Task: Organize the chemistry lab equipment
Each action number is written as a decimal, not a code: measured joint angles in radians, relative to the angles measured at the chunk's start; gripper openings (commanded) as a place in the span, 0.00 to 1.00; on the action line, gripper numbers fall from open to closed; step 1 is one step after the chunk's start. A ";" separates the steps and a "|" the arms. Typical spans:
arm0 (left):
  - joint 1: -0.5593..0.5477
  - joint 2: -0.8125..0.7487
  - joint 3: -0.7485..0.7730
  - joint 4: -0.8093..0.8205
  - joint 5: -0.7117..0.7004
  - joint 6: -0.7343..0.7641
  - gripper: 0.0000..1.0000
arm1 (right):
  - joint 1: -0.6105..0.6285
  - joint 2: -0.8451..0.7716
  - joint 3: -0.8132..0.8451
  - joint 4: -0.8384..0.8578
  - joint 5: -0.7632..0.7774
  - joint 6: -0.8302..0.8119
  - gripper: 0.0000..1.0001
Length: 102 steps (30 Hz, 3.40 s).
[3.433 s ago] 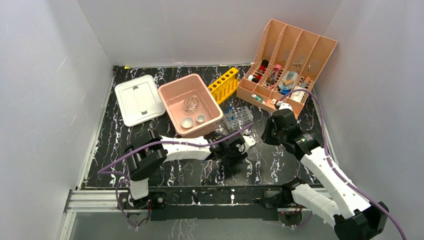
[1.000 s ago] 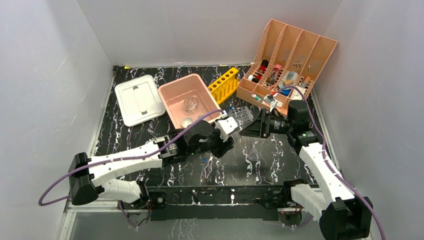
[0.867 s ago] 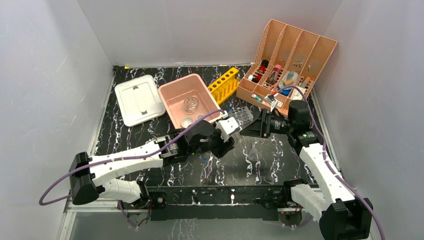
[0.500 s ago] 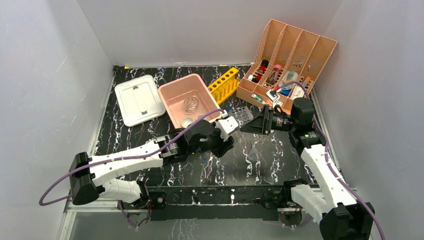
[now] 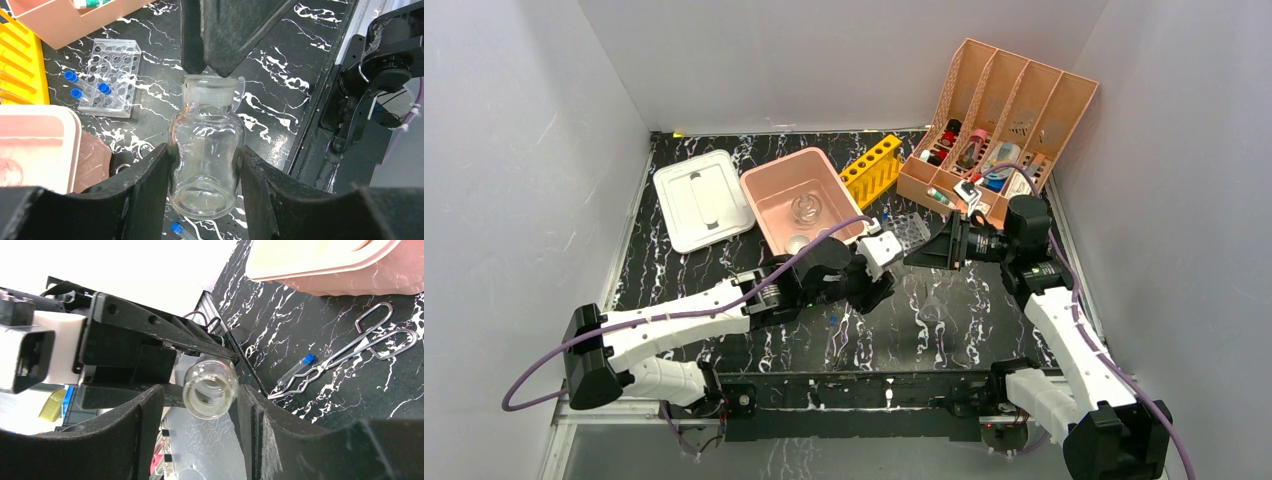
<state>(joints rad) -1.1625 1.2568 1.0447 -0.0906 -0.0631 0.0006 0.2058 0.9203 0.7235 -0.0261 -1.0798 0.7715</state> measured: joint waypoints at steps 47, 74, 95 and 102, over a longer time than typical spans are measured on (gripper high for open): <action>0.000 0.024 0.028 -0.008 0.003 0.018 0.37 | 0.006 0.066 0.035 -0.087 0.002 -0.119 0.63; 0.000 0.076 0.052 0.022 -0.013 0.040 0.51 | 0.003 0.066 0.034 -0.123 -0.039 -0.183 0.35; 0.000 0.033 0.045 0.025 -0.105 0.049 0.75 | 0.005 0.112 0.095 -0.241 0.087 -0.248 0.35; 0.000 -0.155 0.037 0.003 -0.214 0.056 0.74 | 0.006 0.159 0.190 -0.290 0.149 -0.288 0.35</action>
<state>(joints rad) -1.1625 1.1019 1.0817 -0.0872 -0.2775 0.0566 0.2115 1.0798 0.9138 -0.3164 -0.9310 0.4839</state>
